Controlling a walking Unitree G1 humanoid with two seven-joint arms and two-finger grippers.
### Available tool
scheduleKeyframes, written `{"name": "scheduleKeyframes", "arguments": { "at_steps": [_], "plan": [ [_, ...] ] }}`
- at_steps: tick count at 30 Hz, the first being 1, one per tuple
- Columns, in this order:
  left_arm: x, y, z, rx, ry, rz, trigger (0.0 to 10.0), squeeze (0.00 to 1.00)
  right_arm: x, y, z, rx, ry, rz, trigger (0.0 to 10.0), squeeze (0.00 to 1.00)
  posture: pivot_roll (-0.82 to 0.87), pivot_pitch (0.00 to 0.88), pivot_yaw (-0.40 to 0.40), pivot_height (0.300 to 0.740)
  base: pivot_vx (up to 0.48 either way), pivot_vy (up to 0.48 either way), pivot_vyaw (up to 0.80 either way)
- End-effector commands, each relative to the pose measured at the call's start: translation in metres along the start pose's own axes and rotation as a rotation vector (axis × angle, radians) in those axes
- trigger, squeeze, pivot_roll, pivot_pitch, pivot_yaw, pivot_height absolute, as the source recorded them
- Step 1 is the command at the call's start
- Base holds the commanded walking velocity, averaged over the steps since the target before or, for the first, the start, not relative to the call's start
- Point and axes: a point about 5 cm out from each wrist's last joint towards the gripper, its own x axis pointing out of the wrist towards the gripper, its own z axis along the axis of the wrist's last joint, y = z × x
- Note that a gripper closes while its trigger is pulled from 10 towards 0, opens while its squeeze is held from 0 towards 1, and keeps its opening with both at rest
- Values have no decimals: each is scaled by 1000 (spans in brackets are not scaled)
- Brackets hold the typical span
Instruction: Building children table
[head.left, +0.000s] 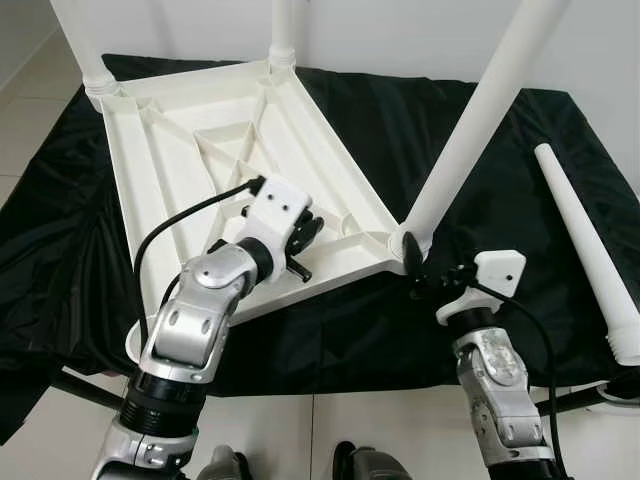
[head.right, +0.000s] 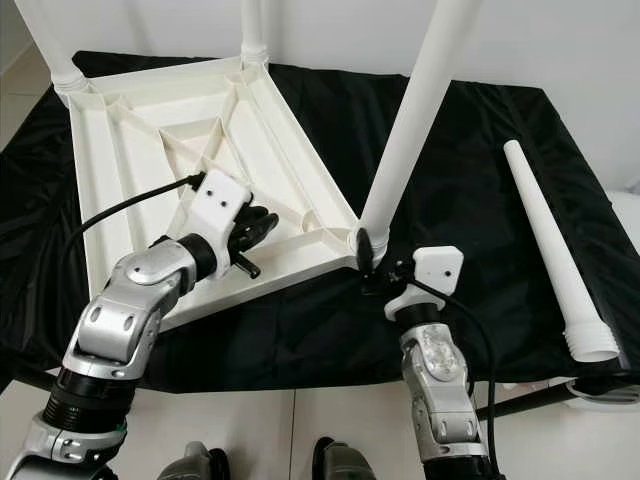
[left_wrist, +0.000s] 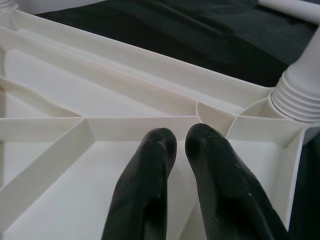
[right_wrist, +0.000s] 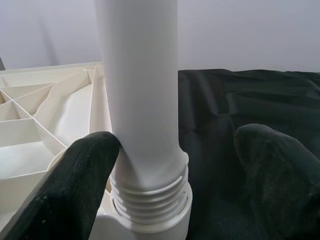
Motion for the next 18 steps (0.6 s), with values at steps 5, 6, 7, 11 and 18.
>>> {"name": "scheduleKeyframes", "arguments": {
  "at_steps": [5,6,7,11,18],
  "plan": [
    [-9,9,-5,-50,-51,84,10000,1000,-2,0,-3,22,-5,6,10000,0,-50,122,-11,740,0,0,0],
    [-9,9,-5,-50,-51,84,10000,1000,-2,0,-3,22,-5,6,10000,0,-50,122,-11,740,0,0,0],
    [-10,9,-5,-37,-57,87,10000,1000,-2,0,-3,25,-3,8,10000,0,-50,122,-11,740,0,0,0],
    [-13,14,-4,-49,-107,128,10000,1000,-1,1,-4,32,2,21,10000,0,-54,122,-14,740,0,0,0],
    [-15,17,-5,-62,-141,183,10000,1000,1,2,-6,38,9,28,10000,0,-55,119,-17,740,0,0,0]
  ]
}}
